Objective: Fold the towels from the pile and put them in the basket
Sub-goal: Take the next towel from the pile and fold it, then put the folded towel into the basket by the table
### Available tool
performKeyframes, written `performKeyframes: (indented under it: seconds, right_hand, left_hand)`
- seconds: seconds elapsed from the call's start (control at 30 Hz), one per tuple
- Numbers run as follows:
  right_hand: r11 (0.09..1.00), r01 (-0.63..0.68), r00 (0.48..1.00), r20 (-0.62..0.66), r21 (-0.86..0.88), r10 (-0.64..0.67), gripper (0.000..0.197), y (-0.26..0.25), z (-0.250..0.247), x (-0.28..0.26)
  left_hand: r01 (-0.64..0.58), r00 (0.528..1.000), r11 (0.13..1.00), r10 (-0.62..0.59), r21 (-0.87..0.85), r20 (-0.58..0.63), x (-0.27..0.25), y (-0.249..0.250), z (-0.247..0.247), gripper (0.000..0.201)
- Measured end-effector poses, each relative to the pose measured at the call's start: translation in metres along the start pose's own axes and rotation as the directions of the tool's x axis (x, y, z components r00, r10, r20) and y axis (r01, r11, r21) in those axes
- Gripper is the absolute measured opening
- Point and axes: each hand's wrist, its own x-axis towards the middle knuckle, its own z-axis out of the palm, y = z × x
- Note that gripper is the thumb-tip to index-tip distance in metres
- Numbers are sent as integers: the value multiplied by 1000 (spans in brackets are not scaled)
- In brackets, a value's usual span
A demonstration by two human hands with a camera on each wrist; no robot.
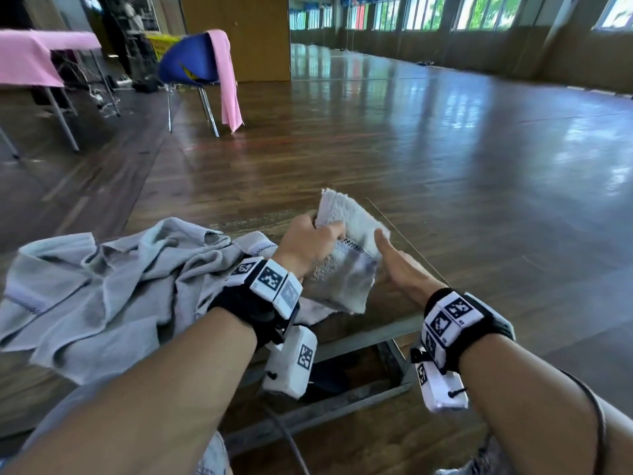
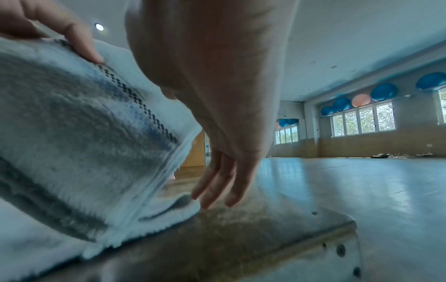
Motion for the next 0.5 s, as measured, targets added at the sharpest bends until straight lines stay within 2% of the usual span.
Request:
performKeyframes:
  seconds: [0.13,0.23,0.4,0.5]
  right_hand:
    - [932,172,976,72,318,-205,92,-39,6,-32]
    - [838,271,948,17,473,-317,72,-65,20,-53]
    - [769,447,874,-40,457,-484,29,-127,67,-89]
    - [759,540,820,-22,363,-573,20,-172,111,-112]
  left_hand:
    - [50,998,982,-53,-181,-15,-30,28,-44,17]
    - [84,994,961,-99,-264,-46,-57,40,-88,15]
    - [-13,977,969,-39,-246,-209,-111,48,-170,29]
    - [-61,917,986,-5,-153,-399,-148,33,-218,40]
